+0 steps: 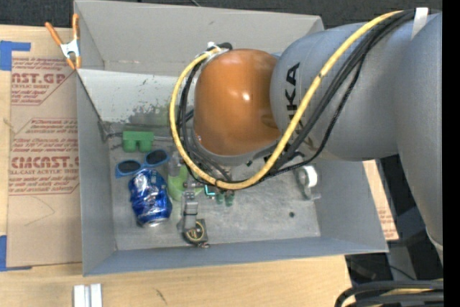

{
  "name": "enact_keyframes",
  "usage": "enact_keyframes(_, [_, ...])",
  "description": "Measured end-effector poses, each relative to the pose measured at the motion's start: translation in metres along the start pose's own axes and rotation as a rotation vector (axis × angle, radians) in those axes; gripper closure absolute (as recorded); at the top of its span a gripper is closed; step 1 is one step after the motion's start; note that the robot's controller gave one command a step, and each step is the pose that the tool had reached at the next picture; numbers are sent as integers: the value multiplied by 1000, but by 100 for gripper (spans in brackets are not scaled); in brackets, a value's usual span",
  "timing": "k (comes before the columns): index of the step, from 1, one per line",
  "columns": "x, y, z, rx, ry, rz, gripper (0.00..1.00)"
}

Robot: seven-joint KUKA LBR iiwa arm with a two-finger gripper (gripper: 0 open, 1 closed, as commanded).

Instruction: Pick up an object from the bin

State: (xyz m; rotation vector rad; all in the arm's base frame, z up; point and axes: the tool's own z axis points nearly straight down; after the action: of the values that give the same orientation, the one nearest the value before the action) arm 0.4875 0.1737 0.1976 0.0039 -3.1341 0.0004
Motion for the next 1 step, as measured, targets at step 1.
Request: enact_keyframes(1, [-7,65,128,0,-12,-478,0])
